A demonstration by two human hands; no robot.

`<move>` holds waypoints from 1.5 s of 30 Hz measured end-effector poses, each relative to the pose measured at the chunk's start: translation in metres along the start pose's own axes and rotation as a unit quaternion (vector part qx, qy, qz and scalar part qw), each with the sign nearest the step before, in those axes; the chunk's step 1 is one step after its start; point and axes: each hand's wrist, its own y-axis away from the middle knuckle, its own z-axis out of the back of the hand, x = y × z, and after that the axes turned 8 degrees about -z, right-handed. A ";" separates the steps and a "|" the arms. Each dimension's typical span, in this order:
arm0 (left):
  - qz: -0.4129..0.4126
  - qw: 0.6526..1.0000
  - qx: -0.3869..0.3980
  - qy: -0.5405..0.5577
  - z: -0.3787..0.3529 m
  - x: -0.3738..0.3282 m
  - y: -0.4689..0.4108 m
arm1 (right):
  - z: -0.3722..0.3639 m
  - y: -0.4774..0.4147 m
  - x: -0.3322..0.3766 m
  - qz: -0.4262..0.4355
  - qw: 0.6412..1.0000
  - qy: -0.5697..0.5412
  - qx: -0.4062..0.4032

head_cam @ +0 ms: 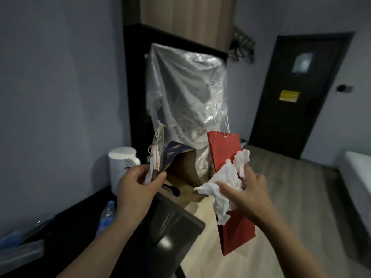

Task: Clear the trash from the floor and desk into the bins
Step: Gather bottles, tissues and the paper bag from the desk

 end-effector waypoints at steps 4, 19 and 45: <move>-0.087 0.996 0.028 0.025 -0.067 -0.038 -0.028 | 0.071 -0.028 -0.024 -0.008 0.998 0.003 -0.061; -0.128 0.972 0.103 0.168 -0.304 -0.037 -0.154 | 0.187 -0.200 -0.082 -0.045 0.981 0.060 -0.180; -0.206 0.968 0.094 0.106 -0.749 -0.025 -0.330 | 0.374 -0.588 -0.276 -0.080 0.975 0.061 -0.201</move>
